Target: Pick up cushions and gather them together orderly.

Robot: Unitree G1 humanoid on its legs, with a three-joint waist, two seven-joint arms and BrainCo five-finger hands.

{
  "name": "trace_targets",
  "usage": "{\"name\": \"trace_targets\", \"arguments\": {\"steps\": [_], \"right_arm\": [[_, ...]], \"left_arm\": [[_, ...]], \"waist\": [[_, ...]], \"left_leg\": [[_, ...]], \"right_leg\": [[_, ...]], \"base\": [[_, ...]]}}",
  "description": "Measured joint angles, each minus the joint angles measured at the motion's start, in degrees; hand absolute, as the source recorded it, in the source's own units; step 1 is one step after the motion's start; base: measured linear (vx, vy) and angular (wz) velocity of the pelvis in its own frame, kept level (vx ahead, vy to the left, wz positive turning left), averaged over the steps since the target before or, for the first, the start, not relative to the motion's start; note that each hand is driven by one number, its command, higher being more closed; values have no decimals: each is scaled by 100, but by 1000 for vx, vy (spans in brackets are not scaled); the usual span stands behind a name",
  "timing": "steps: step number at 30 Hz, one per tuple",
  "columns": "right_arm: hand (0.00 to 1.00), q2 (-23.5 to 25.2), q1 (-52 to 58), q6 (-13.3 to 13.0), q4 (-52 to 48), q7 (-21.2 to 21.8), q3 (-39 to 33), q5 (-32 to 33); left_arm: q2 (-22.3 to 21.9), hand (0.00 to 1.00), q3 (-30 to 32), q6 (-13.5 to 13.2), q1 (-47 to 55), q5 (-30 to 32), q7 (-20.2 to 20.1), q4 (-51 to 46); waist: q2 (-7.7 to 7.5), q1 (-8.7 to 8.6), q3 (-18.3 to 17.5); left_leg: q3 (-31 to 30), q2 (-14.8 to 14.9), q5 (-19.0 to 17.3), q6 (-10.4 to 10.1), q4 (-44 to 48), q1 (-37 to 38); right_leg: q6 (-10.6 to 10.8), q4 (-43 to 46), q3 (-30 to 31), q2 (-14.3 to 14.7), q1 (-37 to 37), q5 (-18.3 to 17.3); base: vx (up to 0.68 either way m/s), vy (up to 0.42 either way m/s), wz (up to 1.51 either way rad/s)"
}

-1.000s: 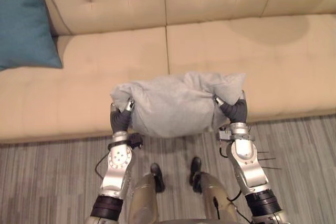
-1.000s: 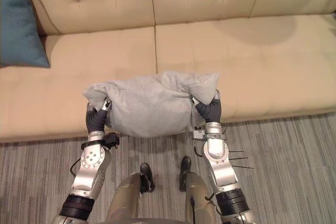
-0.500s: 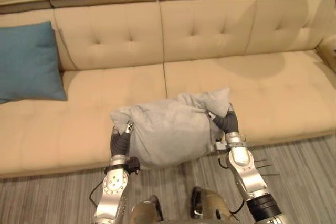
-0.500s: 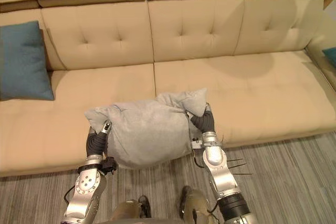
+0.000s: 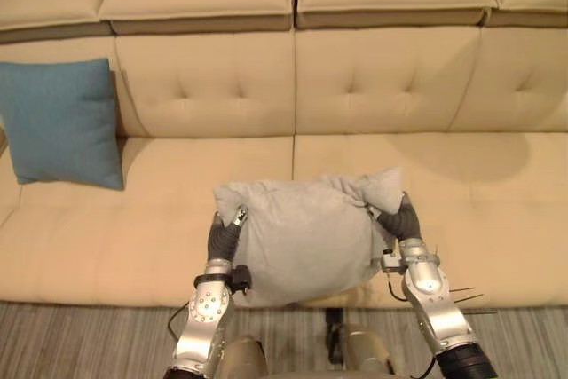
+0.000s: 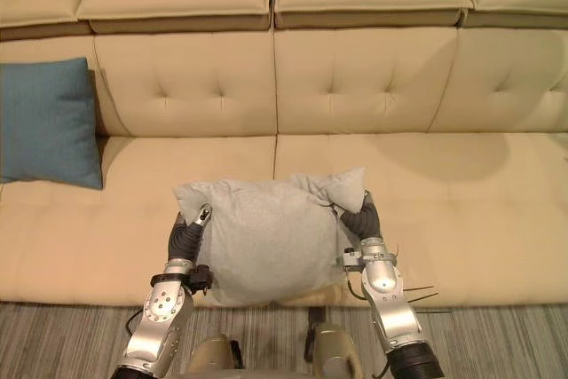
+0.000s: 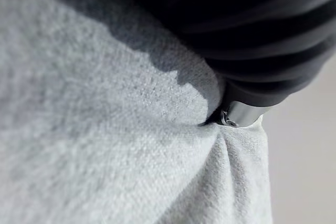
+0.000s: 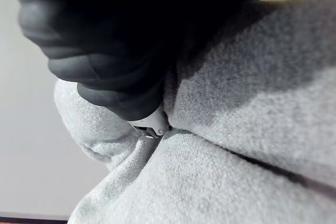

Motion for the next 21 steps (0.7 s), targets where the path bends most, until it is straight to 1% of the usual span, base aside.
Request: {"name": "trace_targets", "arguments": {"steps": [1,2,3,4,5,6,7,9,10,12,15,17,18,21], "right_arm": [[100,-35,-41,-72,-105,-2,-65,-1],[100,-56,-57,-81,-105,-3,-73,-1],[100,-81,-108,-81,-105,-3,-96,-1],[100,27,-91,-79,-48,-5,-147,-2],[100,99,-71,-78,-41,-5,-170,-2],[100,140,-62,-77,-37,-5,-192,-4],[100,176,-90,-68,-33,-3,-186,-12],[100,195,-140,-28,-6,-3,-144,-14],[100,216,-164,17,-5,-3,-134,-17],[100,237,-282,25,-5,-5,-96,-29],[100,242,-778,25,-2,-41,-13,-53],[100,247,-1467,24,157,-177,89,-55],[100,249,-1877,19,317,-278,115,-62],[100,247,-3110,16,860,-625,142,-104]], "left_arm": [[2,100,0,1,-109,1,-29,0],[6,100,-9,3,-141,1,-28,0],[10,100,-35,1,-162,2,-28,-4],[77,100,-57,7,-229,6,-26,1],[125,100,-72,7,-258,6,-25,0],[209,100,-94,8,-323,5,-27,0],[280,100,-90,7,-363,4,-26,-4],[328,100,-85,1,-371,5,-25,-49],[353,100,-85,2,-400,6,-25,-50],[408,100,-75,2,-471,10,-15,-50],[498,100,23,2,-762,70,66,-48],[547,100,191,2,-1197,144,287,-22],[611,100,263,2,-1504,198,465,17],[810,100,497,3,-2706,349,961,442]], "waist": [[33,5,-18],[63,2,-17],[182,-13,-29],[138,-34,-30],[116,-52,-37],[59,-41,-36],[34,-15,-50],[38,5,-48],[36,44,-47],[36,76,-47],[-8,78,-21],[-60,103,14],[-106,103,43],[-143,108,205]], "left_leg": [[133,-7,-26,64,-594,-189],[169,-9,98,113,-1037,-211],[158,24,564,192,-1707,-228],[193,-3,449,210,-1929,-156],[196,-80,458,223,-2063,-138],[281,-207,515,294,-2306,-80],[396,-405,665,360,-2560,-50],[499,-535,713,404,-2777,10],[599,-574,725,424,-2830,35],[670,-575,724,425,-2838,37],[711,-609,728,435,-2843,37],[733,-592,752,469,-2816,-93],[733,-594,773,483,-2787,-196],[638,-546,868,458,-2637,-587]], "right_leg": [[23,-59,-4,2,-23,16],[42,-69,7,29,-33,29],[85,-116,20,154,-29,58],[163,-186,65,149,-57,115],[216,-187,83,105,-114,159],[240,-175,189,3,-205,174],[286,-192,299,-127,-314,205],[357,-257,411,-217,-366,254],[364,-327,517,-243,-381,326],[361,-341,647,-241,-440,418],[353,-353,782,-250,-483,443],[359,-453,837,-256,-568,555],[371,-493,866,-258,-649,589],[369,-562,835,-230,-891,749]], "base": [[187,66,-10],[127,91,-15],[115,149,-13],[88,138,-4],[78,184,3],[51,169,3],[33,157,-4],[7,93,-15],[-9,66,-26],[-40,74,-26],[-71,41,-15],[-135,-10,-15],[-224,-53,-2],[-208,-70,8]]}}
